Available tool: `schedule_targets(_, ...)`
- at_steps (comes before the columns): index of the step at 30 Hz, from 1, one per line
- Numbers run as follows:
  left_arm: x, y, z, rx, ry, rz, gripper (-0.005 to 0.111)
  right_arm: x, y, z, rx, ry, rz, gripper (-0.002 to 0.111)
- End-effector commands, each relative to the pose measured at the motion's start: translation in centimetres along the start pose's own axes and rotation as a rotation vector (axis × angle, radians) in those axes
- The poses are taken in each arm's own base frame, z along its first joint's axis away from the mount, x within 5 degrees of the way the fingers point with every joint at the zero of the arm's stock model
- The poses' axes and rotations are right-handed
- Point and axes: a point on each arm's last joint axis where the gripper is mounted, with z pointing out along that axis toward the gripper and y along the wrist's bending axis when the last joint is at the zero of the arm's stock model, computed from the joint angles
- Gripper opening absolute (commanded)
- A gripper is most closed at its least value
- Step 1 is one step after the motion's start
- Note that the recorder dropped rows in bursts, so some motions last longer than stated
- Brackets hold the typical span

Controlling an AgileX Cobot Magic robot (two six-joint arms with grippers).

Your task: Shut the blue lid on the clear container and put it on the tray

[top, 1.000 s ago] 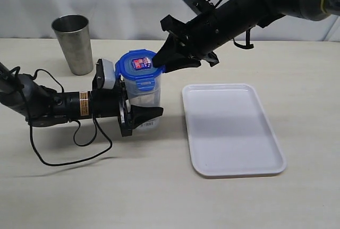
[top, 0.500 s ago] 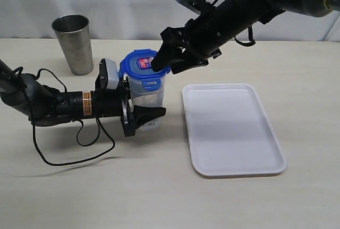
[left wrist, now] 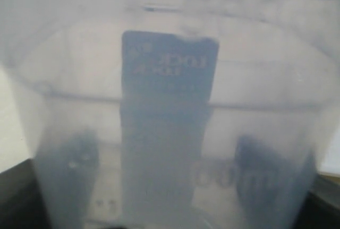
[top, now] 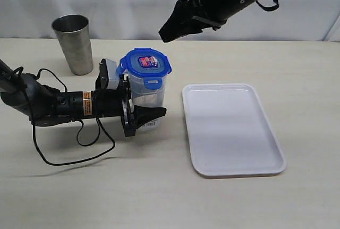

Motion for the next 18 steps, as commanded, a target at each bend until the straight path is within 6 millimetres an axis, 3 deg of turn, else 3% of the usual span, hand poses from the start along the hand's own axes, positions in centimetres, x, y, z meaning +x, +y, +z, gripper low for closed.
schedule_targets(1,0.0,-0.2,0.2,0.011,0.021,0.018,0.0,-0.1,2.9,-0.5,0.03,0.09,-0.281,0.042)
schedule_targets(10,0.0,-0.2,0.2,0.011,0.021,0.018,0.0,0.2,8.0,4.3,0.308,0.294,-0.708,0.041)
schedule_targets(14,0.0,-0.2,0.2,0.011,0.021,0.018,0.0,0.4,9.0,5.7,0.391,0.282,-0.823,0.041)
schedule_targets(18,0.0,-0.2,0.2,0.01,0.021,0.018,0.0,0.9,8.8,6.9,0.383,0.326,-0.84,0.041)
